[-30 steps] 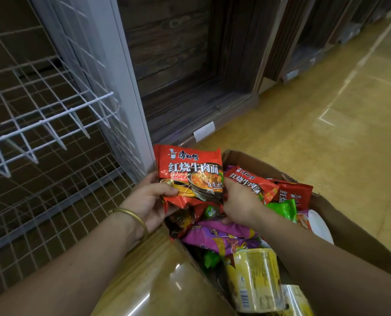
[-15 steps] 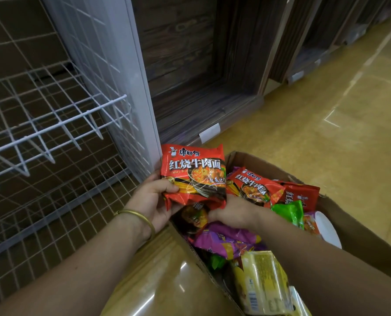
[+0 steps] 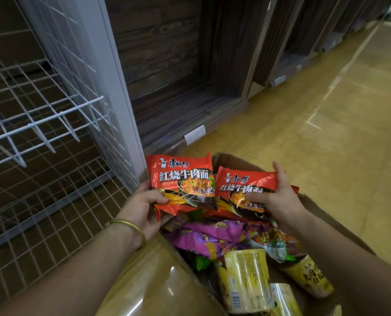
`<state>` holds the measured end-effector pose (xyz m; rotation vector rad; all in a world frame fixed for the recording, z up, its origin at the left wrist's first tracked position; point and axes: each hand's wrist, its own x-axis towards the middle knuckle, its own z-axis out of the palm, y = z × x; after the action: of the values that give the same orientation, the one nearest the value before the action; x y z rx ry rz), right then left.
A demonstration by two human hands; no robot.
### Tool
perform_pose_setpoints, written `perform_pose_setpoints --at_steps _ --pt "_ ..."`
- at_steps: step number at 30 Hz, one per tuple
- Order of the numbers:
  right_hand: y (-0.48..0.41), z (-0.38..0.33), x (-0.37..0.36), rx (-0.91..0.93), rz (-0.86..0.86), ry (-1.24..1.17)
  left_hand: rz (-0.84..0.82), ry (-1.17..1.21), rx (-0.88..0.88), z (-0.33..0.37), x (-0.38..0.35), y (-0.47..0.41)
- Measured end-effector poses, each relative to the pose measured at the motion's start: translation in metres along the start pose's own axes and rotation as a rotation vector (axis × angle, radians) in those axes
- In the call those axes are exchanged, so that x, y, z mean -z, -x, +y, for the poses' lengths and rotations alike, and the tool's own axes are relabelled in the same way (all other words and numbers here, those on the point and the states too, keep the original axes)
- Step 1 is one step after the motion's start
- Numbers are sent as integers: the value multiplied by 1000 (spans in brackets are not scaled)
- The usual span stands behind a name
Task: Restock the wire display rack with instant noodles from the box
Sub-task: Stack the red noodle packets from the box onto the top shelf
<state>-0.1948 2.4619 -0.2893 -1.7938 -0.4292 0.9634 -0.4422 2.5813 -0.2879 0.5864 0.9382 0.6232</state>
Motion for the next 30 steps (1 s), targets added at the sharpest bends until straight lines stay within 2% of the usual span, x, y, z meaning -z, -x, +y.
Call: perform_pose_setpoints --at_steps 4,8,13,19,30 --pt "2 4 15 -98 53 -98 27 -67 36 -13 3 -4" --pt "13 2 18 -154 -85 -124 49 -156 61 -24 5 -6" --pt "13 12 24 -125 -152 -128 35 -197 40 -32 4 -7" --pt "10 26 28 -96 -147 -46 140 -316 27 -38 8 -8" --pt "12 19 44 -175 -138 -245 57 -231 38 -25 8 -5"
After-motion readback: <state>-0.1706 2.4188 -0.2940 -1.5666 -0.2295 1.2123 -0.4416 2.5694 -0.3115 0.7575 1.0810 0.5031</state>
